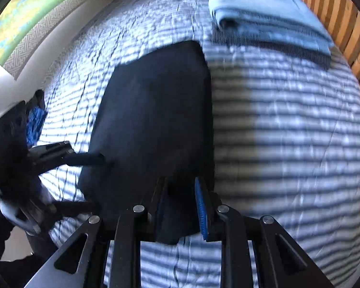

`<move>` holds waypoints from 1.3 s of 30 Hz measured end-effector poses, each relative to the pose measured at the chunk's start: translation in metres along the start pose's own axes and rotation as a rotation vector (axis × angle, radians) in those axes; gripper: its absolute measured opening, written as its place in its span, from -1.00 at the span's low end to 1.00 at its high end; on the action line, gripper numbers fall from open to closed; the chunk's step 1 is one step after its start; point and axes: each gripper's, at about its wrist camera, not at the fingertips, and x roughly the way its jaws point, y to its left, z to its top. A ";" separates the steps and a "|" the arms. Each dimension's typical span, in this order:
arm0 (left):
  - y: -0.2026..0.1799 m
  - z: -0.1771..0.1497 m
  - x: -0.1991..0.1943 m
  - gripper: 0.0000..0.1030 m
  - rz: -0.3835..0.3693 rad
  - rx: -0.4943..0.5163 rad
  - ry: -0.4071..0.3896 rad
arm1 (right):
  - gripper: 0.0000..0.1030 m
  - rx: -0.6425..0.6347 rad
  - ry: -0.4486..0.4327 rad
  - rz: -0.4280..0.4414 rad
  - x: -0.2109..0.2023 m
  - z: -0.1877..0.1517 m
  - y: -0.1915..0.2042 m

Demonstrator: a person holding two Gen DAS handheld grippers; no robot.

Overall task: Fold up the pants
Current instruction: 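Grasp the folded pants edge with the left tool while the right tool grips beside the pink tag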

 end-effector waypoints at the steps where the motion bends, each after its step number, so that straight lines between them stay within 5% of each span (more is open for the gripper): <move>1: -0.004 -0.004 0.005 0.29 0.019 0.017 0.004 | -0.59 -0.007 0.003 -0.023 0.002 -0.005 0.001; 6: 0.003 -0.018 -0.003 0.29 0.034 -0.040 0.006 | -0.58 -0.009 0.096 -0.074 0.020 -0.013 -0.011; 10: 0.032 -0.023 -0.054 0.40 0.077 -0.179 -0.092 | -0.57 -0.024 0.024 -0.056 -0.003 -0.007 -0.014; 11: 0.043 -0.022 -0.065 0.51 0.089 -0.226 -0.118 | -0.47 -0.022 -0.005 -0.059 -0.008 -0.003 -0.015; 13: 0.067 -0.017 -0.081 0.58 0.110 -0.333 -0.152 | 0.03 -0.004 -0.096 -0.053 -0.015 0.009 -0.020; 15: 0.087 -0.008 -0.085 0.58 0.116 -0.411 -0.160 | 0.63 -0.006 -0.159 0.047 -0.014 0.022 -0.027; 19: 0.104 0.005 -0.071 0.66 0.078 -0.495 -0.133 | 0.63 -0.029 -0.106 -0.006 0.004 0.047 -0.035; 30: 0.135 0.006 -0.011 0.62 -0.007 -0.679 -0.063 | 0.61 -0.006 0.055 0.118 0.058 0.066 -0.045; 34: 0.134 0.013 -0.002 0.34 -0.027 -0.660 -0.059 | 0.48 -0.044 0.062 0.151 0.064 0.068 -0.033; 36: 0.131 0.018 0.003 0.19 -0.013 -0.638 -0.057 | 0.17 -0.056 0.067 0.182 0.068 0.071 -0.025; 39: 0.129 0.023 0.007 0.03 0.003 -0.611 -0.055 | 0.17 -0.065 0.063 0.175 0.071 0.072 -0.018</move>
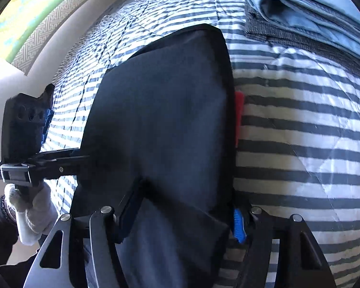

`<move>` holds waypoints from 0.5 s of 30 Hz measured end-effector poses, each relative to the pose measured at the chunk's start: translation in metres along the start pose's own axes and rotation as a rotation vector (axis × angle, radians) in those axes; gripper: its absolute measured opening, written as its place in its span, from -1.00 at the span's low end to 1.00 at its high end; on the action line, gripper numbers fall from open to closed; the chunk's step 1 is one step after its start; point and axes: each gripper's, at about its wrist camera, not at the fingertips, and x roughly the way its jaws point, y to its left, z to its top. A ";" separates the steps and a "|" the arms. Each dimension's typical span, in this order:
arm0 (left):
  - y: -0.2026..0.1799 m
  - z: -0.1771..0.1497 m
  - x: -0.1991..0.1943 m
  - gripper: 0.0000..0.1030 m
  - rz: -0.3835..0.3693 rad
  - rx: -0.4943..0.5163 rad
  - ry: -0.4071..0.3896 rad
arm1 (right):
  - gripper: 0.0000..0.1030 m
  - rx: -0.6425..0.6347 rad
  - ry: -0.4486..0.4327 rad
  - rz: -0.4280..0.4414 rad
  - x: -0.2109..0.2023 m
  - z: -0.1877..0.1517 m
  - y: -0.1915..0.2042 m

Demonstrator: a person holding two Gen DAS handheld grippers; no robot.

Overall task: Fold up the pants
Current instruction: 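Grasp the folded pants edge with the left tool while the right tool grips beside the pink tag, then lift the folded black pants with both tools toward the clothes stack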

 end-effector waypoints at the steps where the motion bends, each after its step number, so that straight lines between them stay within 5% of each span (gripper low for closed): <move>1: -0.001 0.001 0.001 -0.10 0.018 0.009 -0.003 | 0.16 0.001 -0.004 0.002 0.001 0.001 0.001; 5: -0.004 -0.002 -0.001 -0.52 0.057 0.034 -0.012 | -0.12 0.023 -0.028 -0.026 -0.004 -0.001 0.003; 10: -0.024 0.001 -0.008 -0.61 0.083 0.106 -0.015 | -0.52 0.052 -0.068 -0.027 -0.022 -0.002 0.001; 13: -0.027 0.002 -0.007 -0.61 0.099 0.128 -0.007 | -0.52 0.014 -0.059 -0.060 -0.024 -0.002 0.006; 15: -0.021 0.004 -0.004 -0.60 0.100 0.112 0.003 | -0.18 -0.014 -0.043 -0.087 -0.020 0.000 0.006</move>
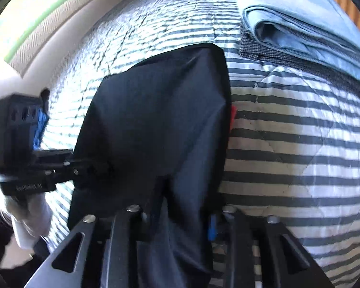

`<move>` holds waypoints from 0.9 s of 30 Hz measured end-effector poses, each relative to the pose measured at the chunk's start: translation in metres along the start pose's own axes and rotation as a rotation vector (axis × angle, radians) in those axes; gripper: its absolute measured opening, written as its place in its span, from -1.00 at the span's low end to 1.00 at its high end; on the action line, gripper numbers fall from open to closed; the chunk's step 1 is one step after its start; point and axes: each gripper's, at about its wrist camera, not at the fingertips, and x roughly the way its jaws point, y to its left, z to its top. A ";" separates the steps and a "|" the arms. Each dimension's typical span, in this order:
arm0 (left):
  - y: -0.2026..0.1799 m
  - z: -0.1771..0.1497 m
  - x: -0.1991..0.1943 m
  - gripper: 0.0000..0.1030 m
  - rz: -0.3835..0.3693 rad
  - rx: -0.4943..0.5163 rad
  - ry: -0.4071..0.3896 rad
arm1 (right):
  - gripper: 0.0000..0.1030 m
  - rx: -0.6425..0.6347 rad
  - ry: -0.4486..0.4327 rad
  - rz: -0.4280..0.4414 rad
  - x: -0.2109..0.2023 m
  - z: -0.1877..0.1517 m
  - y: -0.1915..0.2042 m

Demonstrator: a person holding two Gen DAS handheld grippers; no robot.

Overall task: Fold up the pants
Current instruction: 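Lift the folded black pants with both tools toward the clothes stack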

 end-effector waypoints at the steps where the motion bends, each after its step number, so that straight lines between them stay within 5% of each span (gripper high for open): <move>1: 0.001 0.000 0.001 -0.59 0.017 0.007 0.000 | 0.00 0.016 0.014 -0.006 0.003 0.001 -0.004; 2: 0.001 -0.001 0.001 -0.51 0.043 0.020 -0.004 | 0.19 0.037 0.014 -0.026 0.005 0.002 -0.008; 8: -0.019 -0.010 0.003 -0.37 0.207 0.155 -0.041 | 0.33 0.015 0.023 0.002 0.019 0.000 -0.006; 13: -0.019 -0.007 0.007 -0.38 0.191 0.164 -0.034 | 0.16 -0.045 -0.005 -0.017 0.027 0.005 0.016; 21: 0.000 -0.007 0.001 -0.57 0.075 0.071 -0.036 | -0.57 0.034 -0.051 0.038 0.010 0.001 0.006; 27: 0.004 -0.010 -0.008 -0.65 0.049 0.047 -0.037 | -0.65 0.048 -0.061 0.046 0.003 -0.002 0.012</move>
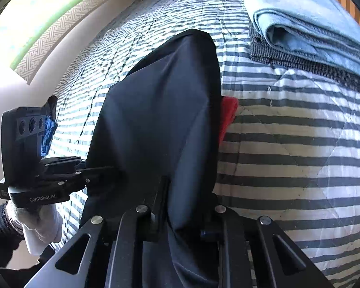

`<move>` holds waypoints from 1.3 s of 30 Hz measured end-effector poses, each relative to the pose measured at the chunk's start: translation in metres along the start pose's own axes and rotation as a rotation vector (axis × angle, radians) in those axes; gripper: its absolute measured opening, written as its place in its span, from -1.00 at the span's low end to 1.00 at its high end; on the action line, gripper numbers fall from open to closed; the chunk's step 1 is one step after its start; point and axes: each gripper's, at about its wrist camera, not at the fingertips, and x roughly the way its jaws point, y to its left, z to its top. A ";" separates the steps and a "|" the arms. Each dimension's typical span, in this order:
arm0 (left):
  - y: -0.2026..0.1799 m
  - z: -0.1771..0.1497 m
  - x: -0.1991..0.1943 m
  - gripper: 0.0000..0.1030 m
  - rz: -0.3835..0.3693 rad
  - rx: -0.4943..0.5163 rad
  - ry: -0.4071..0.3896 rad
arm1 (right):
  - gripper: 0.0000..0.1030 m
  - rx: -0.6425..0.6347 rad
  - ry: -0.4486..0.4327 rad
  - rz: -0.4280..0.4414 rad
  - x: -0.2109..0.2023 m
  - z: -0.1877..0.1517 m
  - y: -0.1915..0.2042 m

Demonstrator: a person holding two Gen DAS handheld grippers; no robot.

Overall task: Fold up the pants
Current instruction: 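Lift the folded black pants with both tools toward the clothes stack, then lower the black pants onto the light-blue clothes stack with both tools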

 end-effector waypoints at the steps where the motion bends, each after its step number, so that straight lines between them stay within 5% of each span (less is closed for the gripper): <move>1: 0.001 0.000 0.001 -0.65 0.004 0.003 0.003 | -0.63 0.008 0.003 0.003 0.001 0.000 -0.001; 5: 0.004 0.001 0.005 -0.65 0.005 -0.003 0.012 | -0.09 -0.014 0.018 -0.067 0.003 0.003 -0.004; 11: 0.003 0.001 0.009 -0.65 0.019 0.006 0.019 | 0.07 0.027 0.047 0.007 0.012 -0.007 -0.019; 13: 0.001 0.002 0.010 -0.65 0.029 0.005 0.020 | -0.28 0.001 0.040 0.015 0.016 -0.008 -0.008; 18: -0.008 0.005 -0.001 -0.70 0.017 -0.001 0.007 | -0.75 -0.001 -0.023 0.012 0.000 -0.007 0.007; 29: -0.063 0.059 -0.044 -0.71 0.026 0.105 -0.084 | -0.79 -0.003 -0.188 0.000 -0.071 0.021 0.025; 39: -0.153 0.180 -0.046 -0.71 -0.023 0.231 -0.190 | -0.79 0.026 -0.372 -0.123 -0.163 0.094 -0.011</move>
